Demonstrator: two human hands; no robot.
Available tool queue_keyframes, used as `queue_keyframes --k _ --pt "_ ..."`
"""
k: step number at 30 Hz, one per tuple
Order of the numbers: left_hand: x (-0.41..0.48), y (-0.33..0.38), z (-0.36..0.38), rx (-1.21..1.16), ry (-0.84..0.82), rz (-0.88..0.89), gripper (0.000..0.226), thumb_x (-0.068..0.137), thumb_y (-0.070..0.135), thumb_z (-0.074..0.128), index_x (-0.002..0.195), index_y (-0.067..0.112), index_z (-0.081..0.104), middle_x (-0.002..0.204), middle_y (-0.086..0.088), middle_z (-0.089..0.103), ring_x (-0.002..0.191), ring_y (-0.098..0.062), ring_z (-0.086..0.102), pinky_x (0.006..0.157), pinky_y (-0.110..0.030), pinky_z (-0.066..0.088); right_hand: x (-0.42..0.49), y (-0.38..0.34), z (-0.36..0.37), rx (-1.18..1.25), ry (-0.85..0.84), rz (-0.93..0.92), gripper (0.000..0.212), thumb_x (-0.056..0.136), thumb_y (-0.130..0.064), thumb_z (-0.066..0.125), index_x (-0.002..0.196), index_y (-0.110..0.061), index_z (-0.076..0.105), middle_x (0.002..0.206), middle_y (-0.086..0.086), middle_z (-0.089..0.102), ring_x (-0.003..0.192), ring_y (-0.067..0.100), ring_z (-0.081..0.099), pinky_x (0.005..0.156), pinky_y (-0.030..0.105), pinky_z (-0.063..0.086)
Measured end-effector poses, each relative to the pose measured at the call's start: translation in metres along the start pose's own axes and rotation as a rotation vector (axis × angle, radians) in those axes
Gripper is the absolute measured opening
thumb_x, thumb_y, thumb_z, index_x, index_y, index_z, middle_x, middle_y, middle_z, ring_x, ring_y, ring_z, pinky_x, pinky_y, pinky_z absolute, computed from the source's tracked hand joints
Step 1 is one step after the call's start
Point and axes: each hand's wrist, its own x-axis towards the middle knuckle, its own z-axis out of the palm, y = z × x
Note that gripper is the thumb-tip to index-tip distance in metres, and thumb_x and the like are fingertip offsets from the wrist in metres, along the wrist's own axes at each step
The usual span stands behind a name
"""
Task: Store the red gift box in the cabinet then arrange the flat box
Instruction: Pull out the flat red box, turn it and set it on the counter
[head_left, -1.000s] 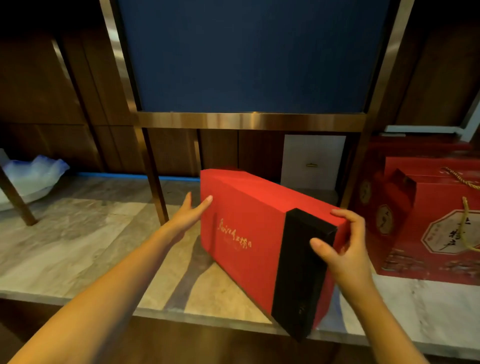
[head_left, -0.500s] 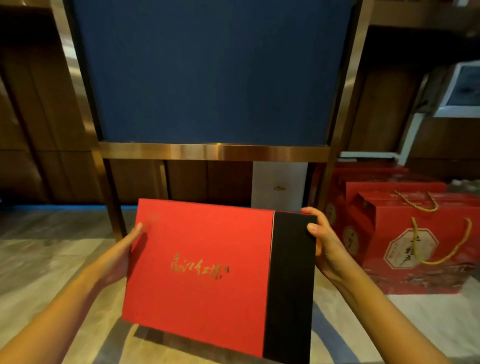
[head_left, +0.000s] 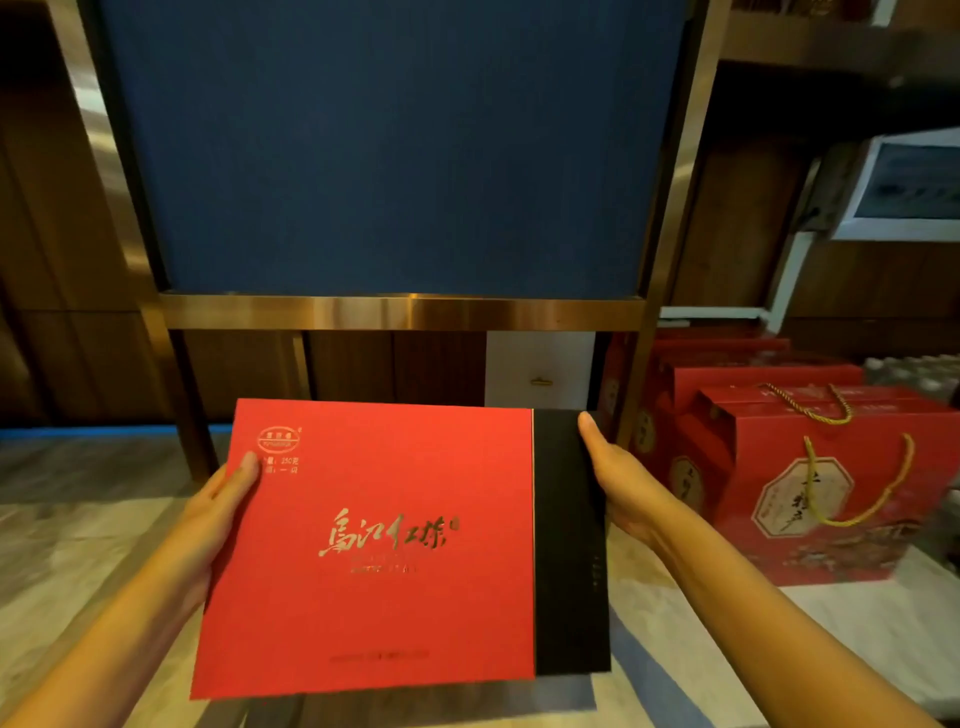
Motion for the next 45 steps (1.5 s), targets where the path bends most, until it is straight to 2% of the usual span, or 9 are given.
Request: queue_keyframes --k 3,7,11,17,20,24,29,38,45 --pt "-0.006 0.0 0.015 0.052 0.037 0.1 0.062 0.057 0.065 0.07 0.109 0.033 0.065 0.081 0.006 0.076 0.064 -0.01 0.07 0.059 -0.027 0.058 0.007 0.004 0.01 -0.12 0.176 -0.012 0.072 0.092 -0.06 0.027 0.136 -0.006 0.046 0.14 0.017 0.051 0.127 0.033 0.048 0.108 0.047 0.039" --pt "-0.006 -0.009 0.027 0.117 0.111 0.169 0.031 0.087 0.043 0.051 0.116 0.035 0.057 0.099 0.001 0.068 0.084 -0.016 0.064 0.075 -0.034 0.053 0.019 0.017 0.025 0.02 0.23 -0.052 0.082 0.084 -0.067 0.041 0.145 -0.013 0.033 0.147 0.011 0.044 0.126 0.03 0.049 0.098 0.042 0.043" --pt "-0.005 -0.026 0.022 0.233 0.041 0.14 0.052 0.076 0.059 0.051 0.125 0.043 0.049 0.112 0.01 0.065 0.091 -0.006 0.067 0.083 -0.036 0.052 0.032 0.033 0.026 0.029 0.227 -0.233 0.067 0.084 -0.057 0.052 0.136 -0.015 0.047 0.133 0.006 0.058 0.119 0.024 0.057 0.093 0.034 0.048" --pt "0.006 -0.033 0.025 0.298 -0.097 0.081 0.036 0.081 0.059 0.049 0.112 0.072 0.037 0.126 0.022 0.054 0.108 0.001 0.059 0.09 -0.031 0.047 0.046 0.042 0.025 0.067 0.287 -0.349 0.06 0.085 -0.051 0.055 0.132 -0.014 0.052 0.125 0.003 0.063 0.114 0.021 0.061 0.087 0.03 0.049" --pt "0.014 -0.035 0.029 0.248 -0.113 0.078 0.042 0.078 0.054 0.053 0.116 0.062 0.038 0.119 0.024 0.056 0.1 0.008 0.063 0.084 -0.023 0.048 0.05 0.046 0.025 0.086 0.313 -0.378 0.055 0.086 -0.048 0.056 0.13 -0.014 0.054 0.122 0.003 0.065 0.111 0.019 0.063 0.086 0.029 0.051" --pt "0.026 -0.047 0.03 0.17 -0.085 0.088 0.059 0.075 0.048 0.054 0.132 0.04 0.037 0.118 0.016 0.059 0.101 0.001 0.061 0.083 -0.024 0.048 0.052 0.052 0.026 0.105 0.292 -0.413 0.051 0.088 -0.044 0.056 0.13 -0.016 0.055 0.122 0.003 0.066 0.11 0.017 0.064 0.092 0.035 0.054" --pt "0.034 -0.059 0.027 0.149 -0.043 0.063 0.053 0.068 0.061 0.061 0.117 0.049 0.047 0.116 0.015 0.063 0.103 -0.001 0.063 0.084 -0.025 0.048 0.056 0.066 0.022 0.066 0.256 -0.471 0.049 0.089 -0.038 0.057 0.134 -0.019 0.052 0.121 -0.002 0.065 0.109 0.011 0.063 0.084 0.022 0.055" --pt "0.042 -0.058 0.034 0.148 -0.067 0.103 0.091 0.068 0.062 0.063 0.143 0.02 0.033 0.132 -0.004 0.056 0.115 -0.016 0.057 0.102 -0.043 0.043 0.071 0.084 0.016 0.097 0.191 -0.466 0.058 0.088 -0.032 0.061 0.141 -0.018 0.042 0.133 0.002 0.059 0.122 0.017 0.057 0.101 0.044 0.049" --pt "0.048 -0.059 0.036 0.194 -0.062 0.121 0.109 0.051 0.076 0.067 0.14 0.021 0.036 0.119 0.008 0.061 0.107 -0.006 0.06 0.088 -0.027 0.048 0.074 0.094 0.018 0.102 0.176 -0.474 0.06 0.09 -0.03 0.057 0.145 -0.018 0.036 0.14 0.004 0.053 0.127 0.019 0.053 0.104 0.046 0.046"
